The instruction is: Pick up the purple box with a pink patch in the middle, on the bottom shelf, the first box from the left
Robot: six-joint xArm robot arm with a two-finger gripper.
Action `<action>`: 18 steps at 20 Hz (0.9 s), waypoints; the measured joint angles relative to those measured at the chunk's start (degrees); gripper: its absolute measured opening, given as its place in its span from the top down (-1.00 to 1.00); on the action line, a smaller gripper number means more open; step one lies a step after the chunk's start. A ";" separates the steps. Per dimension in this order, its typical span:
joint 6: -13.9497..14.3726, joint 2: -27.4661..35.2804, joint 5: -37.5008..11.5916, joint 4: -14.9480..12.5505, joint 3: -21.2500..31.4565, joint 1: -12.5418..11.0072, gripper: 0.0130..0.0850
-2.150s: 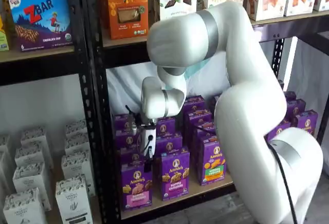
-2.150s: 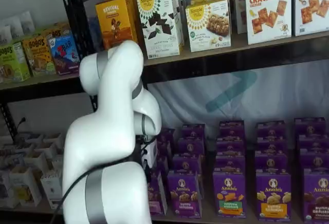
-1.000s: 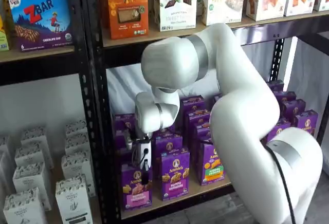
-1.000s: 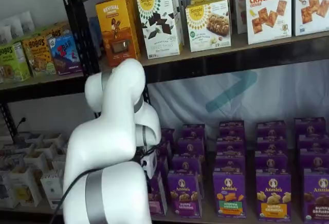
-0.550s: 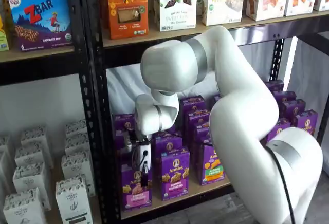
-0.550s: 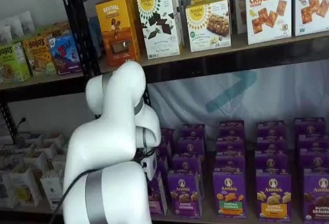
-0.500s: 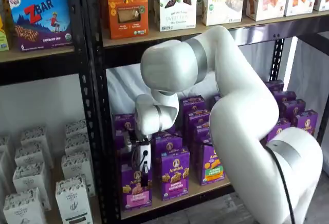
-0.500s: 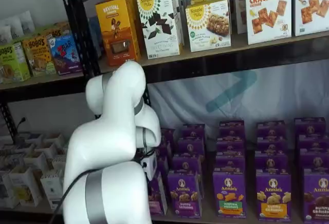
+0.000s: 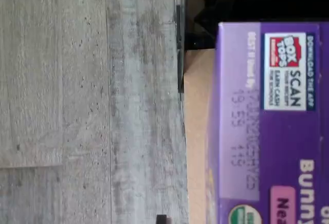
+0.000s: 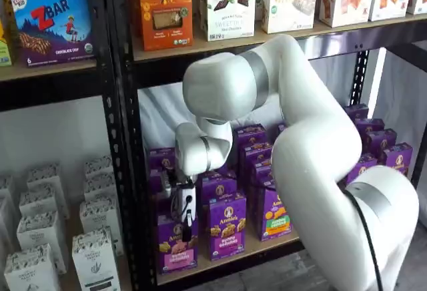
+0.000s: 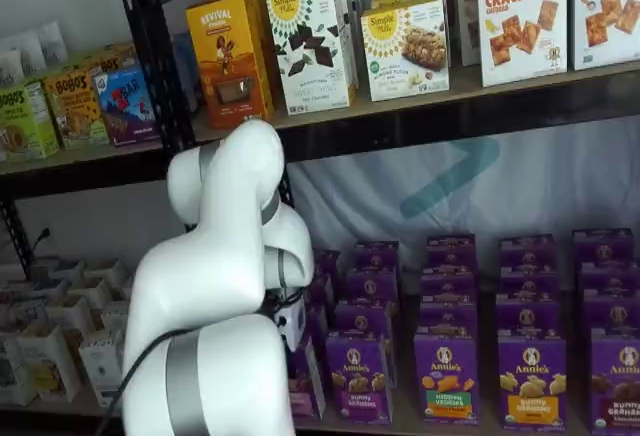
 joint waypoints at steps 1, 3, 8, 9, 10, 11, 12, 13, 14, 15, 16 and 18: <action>0.04 -0.01 -0.03 -0.04 0.00 0.01 -0.33; 0.07 -0.01 -0.03 -0.06 -0.01 0.03 -0.33; 0.18 0.04 0.10 -0.09 -0.04 0.11 -0.11; 0.28 0.02 0.08 -0.21 0.00 0.11 0.00; 0.32 -0.01 0.07 -0.26 0.05 0.11 0.00; 0.32 -0.05 0.05 -0.27 0.11 0.11 0.11; 0.32 -0.09 -0.03 -0.28 0.19 0.10 0.11; 0.32 -0.14 -0.25 -0.28 0.33 0.10 0.11; 0.33 -0.17 -0.53 -0.31 0.46 0.10 0.11; 0.33 -0.19 -0.66 -0.31 0.50 0.10 0.11; 0.37 -0.18 -0.68 -0.36 0.49 0.10 0.11; 0.51 -0.11 -0.55 -0.51 0.36 0.10 0.11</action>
